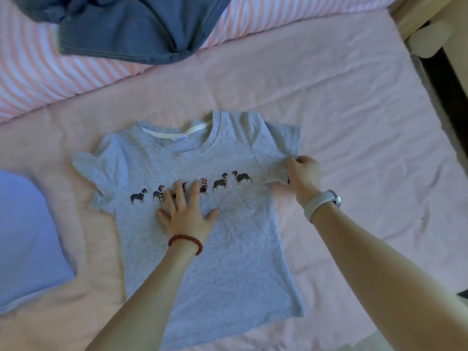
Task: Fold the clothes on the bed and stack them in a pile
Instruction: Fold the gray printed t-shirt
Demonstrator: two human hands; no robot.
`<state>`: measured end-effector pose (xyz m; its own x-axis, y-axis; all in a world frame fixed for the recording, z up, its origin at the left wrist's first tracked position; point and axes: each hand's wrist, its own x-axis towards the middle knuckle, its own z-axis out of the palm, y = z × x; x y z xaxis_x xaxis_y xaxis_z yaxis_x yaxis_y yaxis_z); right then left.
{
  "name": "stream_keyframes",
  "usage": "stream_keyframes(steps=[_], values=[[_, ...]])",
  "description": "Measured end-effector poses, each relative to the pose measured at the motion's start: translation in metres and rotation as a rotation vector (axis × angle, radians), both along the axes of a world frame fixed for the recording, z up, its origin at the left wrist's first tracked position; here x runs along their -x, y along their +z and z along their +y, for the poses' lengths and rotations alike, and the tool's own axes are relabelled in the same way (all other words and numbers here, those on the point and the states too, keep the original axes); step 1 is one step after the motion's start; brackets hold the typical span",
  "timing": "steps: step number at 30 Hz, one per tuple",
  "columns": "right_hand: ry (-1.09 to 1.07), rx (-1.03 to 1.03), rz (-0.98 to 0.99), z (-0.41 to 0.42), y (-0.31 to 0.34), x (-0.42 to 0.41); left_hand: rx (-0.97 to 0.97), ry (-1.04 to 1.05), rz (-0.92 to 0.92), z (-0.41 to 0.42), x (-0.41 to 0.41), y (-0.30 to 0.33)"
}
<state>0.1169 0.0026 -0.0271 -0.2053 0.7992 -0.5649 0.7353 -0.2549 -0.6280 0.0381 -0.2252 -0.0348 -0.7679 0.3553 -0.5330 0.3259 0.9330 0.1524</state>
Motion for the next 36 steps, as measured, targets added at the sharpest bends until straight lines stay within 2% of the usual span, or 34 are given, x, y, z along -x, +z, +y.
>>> stream_keyframes(steps=[6, 9, 13, 16, 18, 21, 23, 25, 28, 31, 34, 36], values=[[-0.169, 0.079, 0.123, 0.02, 0.007, 0.034, 0.016, -0.161, 0.098, 0.0, 0.005, 0.0], [-0.078, 0.078, 0.151, 0.033, 0.009, 0.045, 0.007, -0.245, 0.095, 0.005, 0.011, 0.0], [-0.013, -0.16, 0.171, 0.038, 0.011, 0.037, -0.044, -0.402, 0.11, 0.022, 0.017, 0.0], [0.064, -0.252, 0.149, 0.029, 0.01, 0.023, -0.11, -0.48, 0.076, 0.041, 0.023, -0.001], [0.132, -0.238, 0.139, 0.018, 0.009, 0.017, -0.114, -0.526, 0.083, 0.056, 0.033, -0.003], [0.167, -0.108, 0.119, 0.007, 0.004, 0.013, -0.122, -0.591, 0.099, 0.083, 0.053, -0.005], [0.241, -0.094, 0.026, 0.006, 0.001, 0.014, -0.121, -0.661, 0.087, 0.103, 0.066, -0.005], [0.253, -0.151, -0.059, 0.007, 0.0, 0.018, -0.08, -0.724, 0.065, 0.121, 0.076, -0.007], [0.235, -0.295, -0.066, 0.011, 0.001, 0.022, 0.034, -0.74, 0.073, 0.14, 0.083, -0.012], [0.343, -0.403, -0.121, 0.016, 0.001, 0.021, 0.062, -0.727, 0.061, 0.148, 0.085, -0.016], [0.469, -0.573, -0.143, 0.013, 0.008, 0.018, -0.101, -0.703, 0.068, 0.14, 0.089, -0.009], [0.598, -0.741, -0.016, 0.003, 0.016, 0.018, -0.304, -0.574, 0.119, 0.124, 0.094, 0.001]])
